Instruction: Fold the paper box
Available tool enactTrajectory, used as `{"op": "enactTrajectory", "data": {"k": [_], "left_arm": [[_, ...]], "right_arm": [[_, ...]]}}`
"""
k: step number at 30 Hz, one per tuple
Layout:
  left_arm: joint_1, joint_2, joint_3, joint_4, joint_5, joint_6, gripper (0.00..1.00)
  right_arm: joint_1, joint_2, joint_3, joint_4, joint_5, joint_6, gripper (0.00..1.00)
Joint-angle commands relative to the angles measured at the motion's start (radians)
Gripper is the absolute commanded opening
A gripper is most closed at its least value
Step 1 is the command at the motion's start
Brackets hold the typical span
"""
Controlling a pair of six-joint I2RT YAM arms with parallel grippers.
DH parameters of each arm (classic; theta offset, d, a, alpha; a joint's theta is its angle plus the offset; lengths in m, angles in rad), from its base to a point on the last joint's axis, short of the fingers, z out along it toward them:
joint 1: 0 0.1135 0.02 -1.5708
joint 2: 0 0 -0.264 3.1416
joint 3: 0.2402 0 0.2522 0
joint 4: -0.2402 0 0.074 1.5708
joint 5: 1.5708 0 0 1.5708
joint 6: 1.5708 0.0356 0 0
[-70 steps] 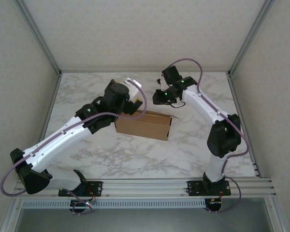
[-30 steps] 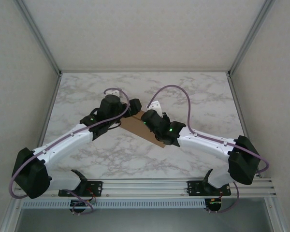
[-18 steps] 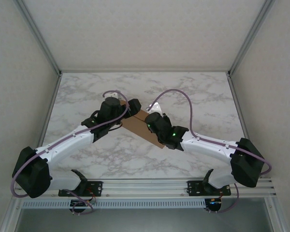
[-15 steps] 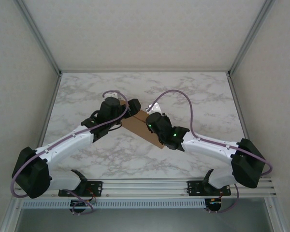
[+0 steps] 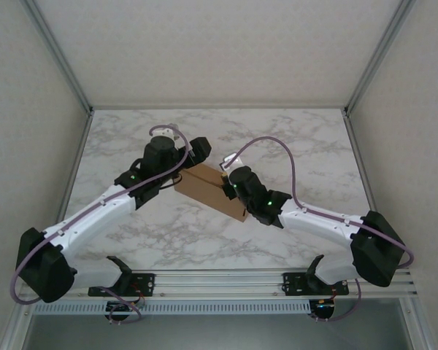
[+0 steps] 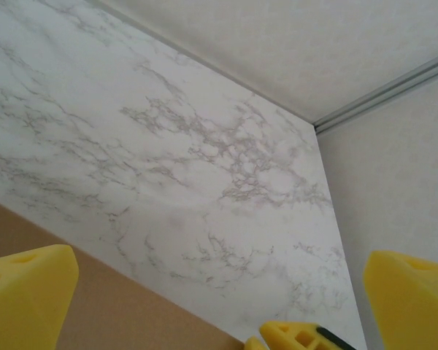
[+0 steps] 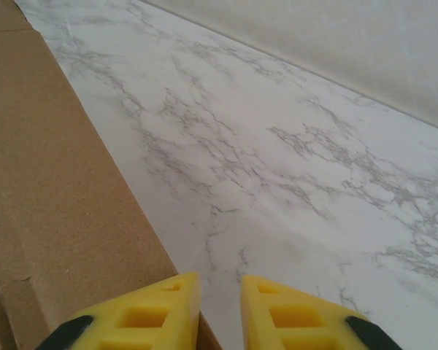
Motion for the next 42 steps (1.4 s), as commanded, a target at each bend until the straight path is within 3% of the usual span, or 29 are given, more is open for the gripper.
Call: {"op": "enactTrajectory", "data": {"k": [1,12,20,25,28,32,37,42], "left_arm": [[0.013,0.062,0.001,0.022,0.06,-0.038,1.0],[0.027,0.075,-0.14,0.096,0.084,-0.087,1.0],[0.029,0.059,-0.143,0.073,0.079,-0.086,1.0],[0.027,0.055,-0.151,0.074,0.077,-0.087,1.0],[0.027,0.048,-0.158,0.071,0.07,-0.085,1.0],[0.027,0.036,-0.154,0.057,0.066,-0.072,1.0],[0.027,0.026,-0.151,0.051,0.063,-0.062,1.0],[0.027,0.022,-0.152,0.041,0.06,-0.053,1.0]], "right_arm": [[-0.006,-0.015,-0.037,-0.023,-0.031,-0.023,0.22],[-0.008,-0.069,-0.024,-0.07,-0.053,0.021,0.26],[-0.021,-0.177,0.103,-0.239,-0.058,0.088,0.45],[-0.085,-0.219,0.279,-0.517,-0.132,0.327,0.43],[-0.164,-0.197,0.432,-0.791,-0.304,0.531,0.42],[-0.263,-0.178,0.49,-1.006,-0.532,0.793,0.42],[-0.295,-0.209,0.389,-0.986,-0.664,1.003,0.39],[-0.295,-0.214,0.345,-1.0,-0.66,1.03,0.4]]}}
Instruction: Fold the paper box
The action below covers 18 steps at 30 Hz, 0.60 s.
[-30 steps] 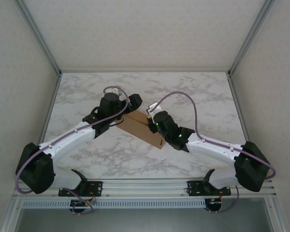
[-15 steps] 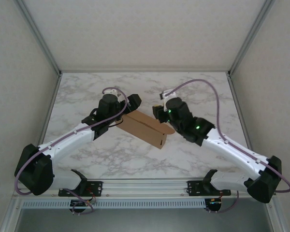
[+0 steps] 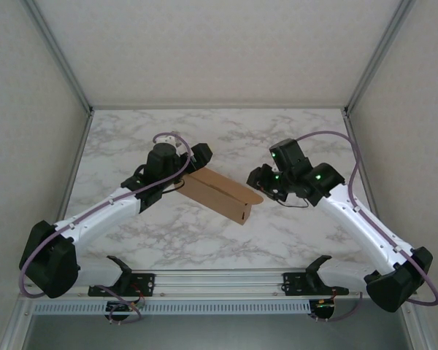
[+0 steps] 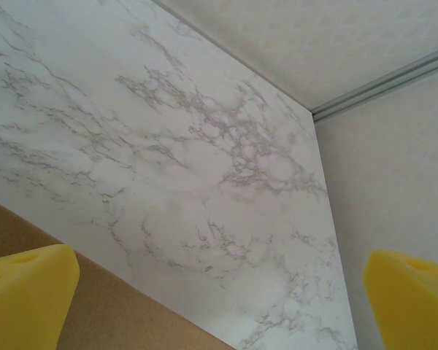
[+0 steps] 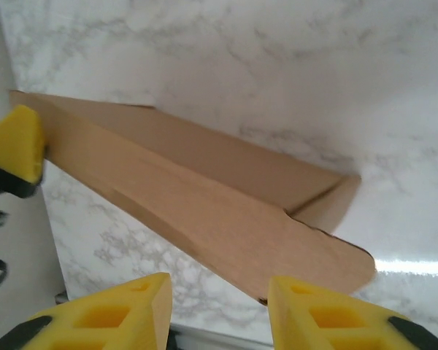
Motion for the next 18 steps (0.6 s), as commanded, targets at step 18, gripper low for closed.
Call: {"op": "enactTrajectory", "data": {"k": [18], "left_arm": [[0.007,0.039,-0.035,-0.078,0.014,0.004,1.0]], "right_arm": [[-0.01,0.035,-0.218,0.173,-0.031,0.092,0.42]]}}
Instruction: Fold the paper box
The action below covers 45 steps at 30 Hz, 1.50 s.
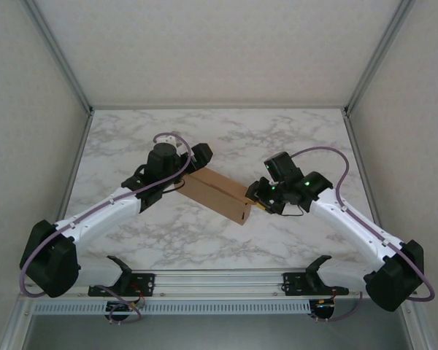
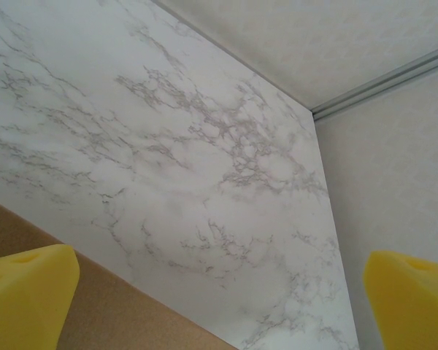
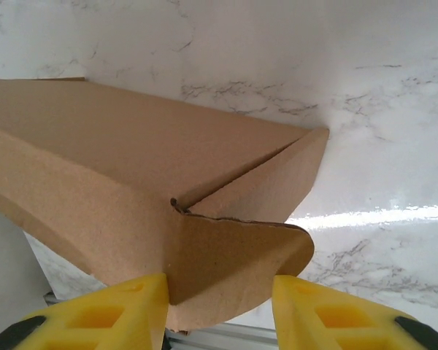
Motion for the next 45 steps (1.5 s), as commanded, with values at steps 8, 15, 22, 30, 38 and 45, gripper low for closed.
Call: {"op": "enactTrajectory", "data": {"k": [8,15,22,30,38,45], "left_arm": [[0.004,0.033,-0.055,-0.075,0.028,-0.007,1.0],[0.001,0.014,-0.069,-0.07,0.037,-0.018,1.0],[-0.001,0.006,-0.095,-0.05,0.05,-0.048,1.0],[-0.005,-0.01,-0.12,-0.044,0.046,-0.068,1.0],[-0.005,-0.01,-0.102,-0.077,0.013,-0.074,1.0],[-0.005,-0.01,-0.08,-0.089,0.0,-0.074,1.0]], "right_arm": [[-0.007,0.065,-0.118,0.366,-0.091,0.035,0.39],[-0.038,0.025,-0.218,0.605,-0.152,0.077,0.28],[-0.047,0.079,-0.315,0.946,-0.283,0.213,0.32],[-0.052,0.084,-0.318,1.011,-0.285,0.168,0.32],[-0.015,-0.06,-0.032,0.28,0.096,-0.392,0.58],[0.004,0.003,0.152,0.04,0.213,-0.262,0.57]]}}
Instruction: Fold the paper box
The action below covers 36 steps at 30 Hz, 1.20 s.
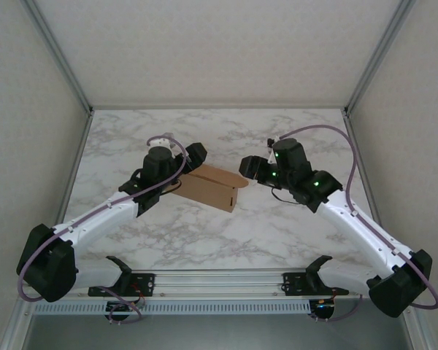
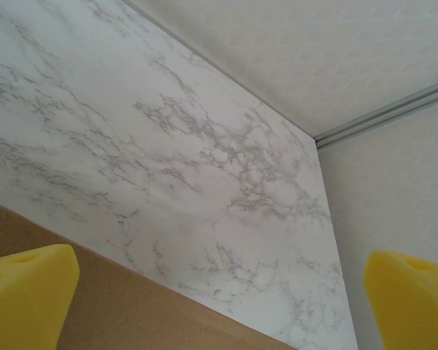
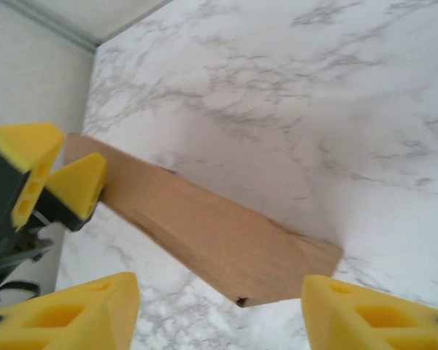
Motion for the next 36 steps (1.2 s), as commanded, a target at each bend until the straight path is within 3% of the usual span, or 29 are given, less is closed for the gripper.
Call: {"op": "enactTrajectory", "data": {"k": [1,6,8,14,27,31,36], "left_arm": [[-0.018,0.027,-0.015,-0.154,0.052,-0.054,1.0],[-0.018,0.018,-0.013,-0.16,0.048,-0.057,1.0],[-0.018,0.014,-0.011,-0.163,0.048,-0.057,1.0],[-0.018,0.004,-0.007,-0.171,0.042,-0.047,1.0],[-0.016,0.007,0.051,-0.207,0.049,-0.005,1.0],[-0.006,-0.005,0.139,-0.297,0.011,0.081,1.0],[0.096,-0.049,0.223,-0.422,-0.008,0.157,1.0]], "right_arm": [[0.017,0.061,0.075,-0.193,0.065,0.089,0.55],[0.1,0.236,0.302,-0.41,0.212,0.174,0.5],[0.102,0.296,0.344,-0.469,0.217,0.176,0.51],[0.137,0.321,0.264,-0.313,0.082,0.198,0.56],[0.171,0.426,0.244,-0.342,0.183,0.172,0.54],[0.172,0.44,0.236,-0.347,0.184,0.165,0.53],[0.171,0.438,0.235,-0.351,0.197,0.148,0.52]]}}
